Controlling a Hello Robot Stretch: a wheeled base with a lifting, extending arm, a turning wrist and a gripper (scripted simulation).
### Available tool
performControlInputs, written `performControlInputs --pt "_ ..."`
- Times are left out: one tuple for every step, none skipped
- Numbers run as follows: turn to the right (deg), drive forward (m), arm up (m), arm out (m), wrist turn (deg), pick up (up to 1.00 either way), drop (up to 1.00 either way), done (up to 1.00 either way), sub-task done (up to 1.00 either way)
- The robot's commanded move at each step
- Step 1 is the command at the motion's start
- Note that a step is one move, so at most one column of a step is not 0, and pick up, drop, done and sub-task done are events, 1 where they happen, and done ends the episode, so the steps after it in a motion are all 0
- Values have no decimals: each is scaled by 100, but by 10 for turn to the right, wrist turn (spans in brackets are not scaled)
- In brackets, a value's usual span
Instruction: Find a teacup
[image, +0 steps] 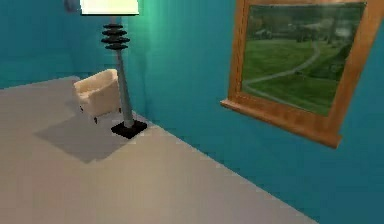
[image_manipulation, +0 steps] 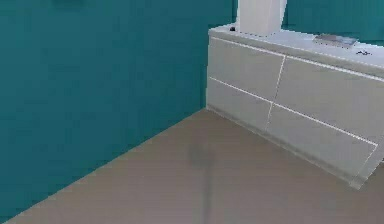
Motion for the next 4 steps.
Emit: performControlInputs --pt "-420 0 0 0 0 0 0 0 0" --pt "0 95 0 0 0 0 0 0 0" --pt "-450 0 0 0 0 0 0 0 0" --pt "-90 0 0 0 0 0 0 0 0"
